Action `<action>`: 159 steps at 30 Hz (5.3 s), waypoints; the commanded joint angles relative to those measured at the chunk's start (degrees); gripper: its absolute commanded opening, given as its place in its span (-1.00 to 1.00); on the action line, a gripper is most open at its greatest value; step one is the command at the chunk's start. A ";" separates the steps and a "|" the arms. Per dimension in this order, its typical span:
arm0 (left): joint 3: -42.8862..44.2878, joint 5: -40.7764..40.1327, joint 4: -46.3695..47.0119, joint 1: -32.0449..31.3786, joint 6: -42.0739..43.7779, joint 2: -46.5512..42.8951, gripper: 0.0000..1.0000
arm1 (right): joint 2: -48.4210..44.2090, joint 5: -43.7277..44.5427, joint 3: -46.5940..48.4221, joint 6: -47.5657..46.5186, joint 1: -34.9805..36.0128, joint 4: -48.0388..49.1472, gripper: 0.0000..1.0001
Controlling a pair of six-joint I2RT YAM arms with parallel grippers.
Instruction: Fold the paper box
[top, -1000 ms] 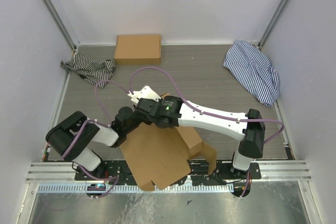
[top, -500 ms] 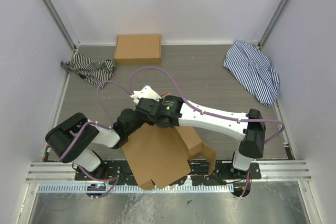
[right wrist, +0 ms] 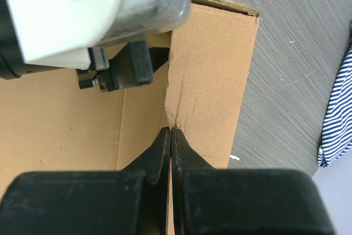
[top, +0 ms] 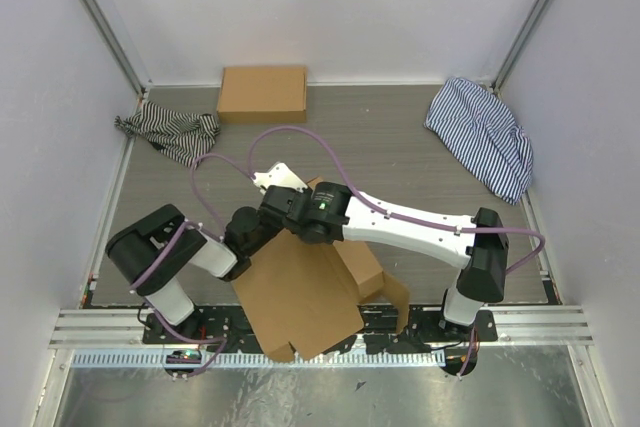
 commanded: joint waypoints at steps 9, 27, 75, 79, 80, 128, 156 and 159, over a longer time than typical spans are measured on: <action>3.24 -2.06 5.91 -0.37 0.45 3.29 -1.00 | -4.19 -4.20 0.21 1.67 0.28 3.47 0.93; 15.91 -36.89 -70.99 -3.04 -13.71 -25.95 -1.00 | -20.93 17.13 -2.24 23.60 -5.47 1.68 1.00; 13.27 -54.67 -90.19 -7.92 -16.67 -46.18 -1.00 | -30.34 -10.85 -20.64 2.80 -47.60 30.73 -0.60; 13.33 -54.72 -91.33 -7.90 -17.59 -48.66 -1.00 | -31.58 -25.86 -31.89 0.07 -55.12 40.17 -0.60; 13.66 -54.32 -91.39 -7.90 -17.46 -49.21 -1.00 | -32.23 -28.11 -34.14 0.24 -57.02 41.97 -0.60; 17.52 -46.58 -89.22 -7.65 -16.58 -42.21 -1.00 | -39.48 -48.51 -49.48 -2.23 -37.46 49.25 0.01; 15.79 -43.09 -89.18 -7.65 -18.85 -44.35 -1.00 | -27.55 11.28 -46.80 9.47 -15.36 58.05 -0.80; 16.82 -43.58 -90.96 -7.71 -18.98 -44.81 -1.00 | -24.45 17.54 -43.35 15.81 -13.85 51.04 -0.98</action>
